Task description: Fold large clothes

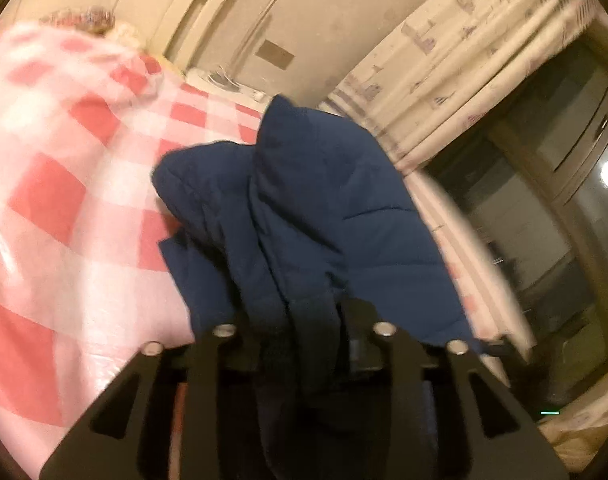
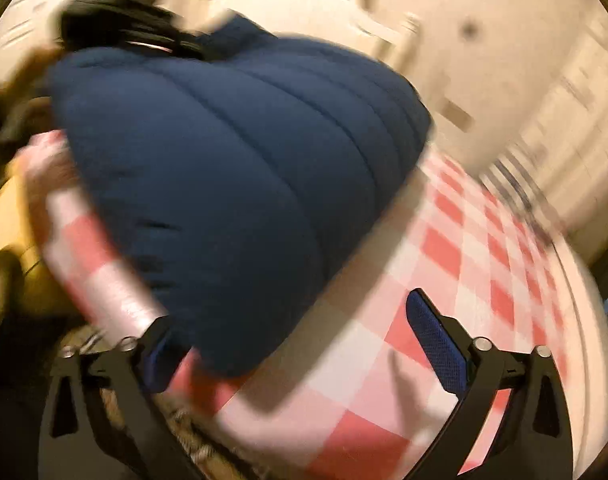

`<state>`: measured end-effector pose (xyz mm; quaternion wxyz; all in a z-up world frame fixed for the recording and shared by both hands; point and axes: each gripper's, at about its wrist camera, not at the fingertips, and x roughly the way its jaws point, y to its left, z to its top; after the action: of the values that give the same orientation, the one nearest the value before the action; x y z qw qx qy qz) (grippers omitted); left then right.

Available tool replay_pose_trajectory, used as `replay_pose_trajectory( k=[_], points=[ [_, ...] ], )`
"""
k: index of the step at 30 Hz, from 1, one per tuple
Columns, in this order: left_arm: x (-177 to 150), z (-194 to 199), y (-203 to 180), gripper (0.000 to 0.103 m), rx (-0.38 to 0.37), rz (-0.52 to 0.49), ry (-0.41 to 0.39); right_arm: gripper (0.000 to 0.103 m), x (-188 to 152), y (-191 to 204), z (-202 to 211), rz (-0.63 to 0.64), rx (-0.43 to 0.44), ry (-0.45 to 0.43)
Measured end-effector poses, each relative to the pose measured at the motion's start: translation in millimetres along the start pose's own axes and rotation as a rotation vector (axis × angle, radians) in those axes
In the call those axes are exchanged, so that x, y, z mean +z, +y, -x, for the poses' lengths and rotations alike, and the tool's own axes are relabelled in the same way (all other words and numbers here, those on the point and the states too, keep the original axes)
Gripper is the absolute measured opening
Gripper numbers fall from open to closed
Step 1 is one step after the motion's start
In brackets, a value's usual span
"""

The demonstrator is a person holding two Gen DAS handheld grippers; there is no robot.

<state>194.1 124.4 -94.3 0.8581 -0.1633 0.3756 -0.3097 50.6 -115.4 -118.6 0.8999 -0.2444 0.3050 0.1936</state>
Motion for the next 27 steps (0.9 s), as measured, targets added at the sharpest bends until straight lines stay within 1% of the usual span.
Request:
replay_pose_trajectory(
  k=[1,2,3,5,6,7,8,9,10,11,12,13,14,15,16,17,18,19,20,21,23,24,25,26,27],
  points=[
    [1.1,-2.1,-5.6,0.049,0.045,-0.027,-0.002,0.089,2.8,0.9,15.1,0.007,0.057,-0.039],
    [2.0,-4.0,-8.5,0.056,0.07,-0.045,-0.004,0.088,6.8,0.5,36.1,-0.008,0.132,-0.104],
    [1.7,-4.5,-9.1,0.058,0.082,-0.051,-0.007,0.088,13.3,-2.0,54.6,-0.043,0.189,-0.177],
    [0.3,-6.5,-8.4,0.065,0.092,-0.045,-0.018,0.088,27.6,-6.8,69.2,-0.095,0.226,-0.265],
    [-0.4,-5.3,-8.0,0.071,0.103,-0.039,-0.026,0.088,35.5,-5.1,69.4,-0.105,0.226,-0.286],
    [-1.3,-2.6,-5.4,0.075,0.13,-0.038,-0.033,0.087,42.5,1.0,68.0,-0.108,0.205,-0.291],
    [-0.4,0.5,-5.8,0.082,0.168,-0.038,-0.04,0.087,51.1,7.1,54.1,-0.102,0.165,-0.278],
    [1.5,7.9,-11.4,0.083,0.222,-0.049,-0.052,0.087,54.7,7.6,41.0,-0.098,0.16,-0.261],
    [3.2,15.4,-16.5,0.083,0.278,-0.064,-0.069,0.087,58.0,14.9,17.9,-0.095,0.191,-0.21],
    [4.7,26.5,-24.0,0.085,0.365,-0.087,-0.1,0.089,55.8,21.4,-1.6,-0.096,0.211,-0.158],
    [6.8,41.0,-38.2,0.089,0.477,-0.124,-0.155,0.091,53.6,27.4,-17.5,-0.094,0.204,-0.134],
    [7.4,56.8,-55.5,0.089,0.558,-0.158,-0.225,0.095,52.6,35.0,-25.1,-0.073,0.189,-0.138],
    [6.5,69.0,-69.6,0.09,0.607,-0.182,-0.281,0.096,54.0,42.4,-30.8,-0.039,0.16,-0.133],
    [5.0,82.4,-89.8,0.097,0.637,-0.22,-0.353,0.097,56.2,45.0,-32.6,-0.028,0.151,-0.123],
    [3.1,90.4,-107.4,0.101,0.616,-0.251,-0.393,0.097,57.8,44.8,-33.5,-0.027,0.152,-0.115],
    [1.9,92.7,-121.9,0.101,0.569,-0.278,-0.408,0.097,58.0,44.6,-33.0,-0.028,0.155,-0.108],
    [1.0,87.8,-139.6,0.101,0.496,-0.313,-0.387,0.097,57.2,43.3,-33.4,-0.032,0.159,-0.108],
    [1.3,79.4,-150.0,0.101,0.477,-0.33,-0.36,0.097,55.9,42.9,-33.1,-0.036,0.162,-0.111],
    [2.2,65.1,-158.5,0.101,0.485,-0.344,-0.324,0.097,55.1,41.6,-33.9,-0.036,0.161,-0.113],
    [4.9,46.8,-161.6,0.101,0.517,-0.358,-0.287,0.097,54.5,42.0,-33.5,-0.033,0.16,-0.114],
    [8.1,16.4,-155.1,0.101,0.555,-0.361,-0.229,0.097,53.7,41.4,-33.2,-0.031,0.166,-0.113],
    [9.0,-5.6,-141.3,0.101,0.619,-0.362,-0.196,0.097,53.3,40.9,-31.6,-0.03,0.173,-0.113],
    [8.1,-29.0,-120.0,0.101,0.714,-0.354,-0.15,0.097,52.0,41.2,-28.6,-0.027,0.178,-0.113],
    [4.5,-42.6,-96.6,0.101,0.702,-0.327,-0.136,0.097,51.2,40.7,-24.1,-0.012,0.188,-0.119],
    [-1.2,-38.6,-80.8,0.101,0.633,-0.275,-0.168,0.097,50.4,41.2,-16.6,0.014,0.199,-0.133]
  ],
)
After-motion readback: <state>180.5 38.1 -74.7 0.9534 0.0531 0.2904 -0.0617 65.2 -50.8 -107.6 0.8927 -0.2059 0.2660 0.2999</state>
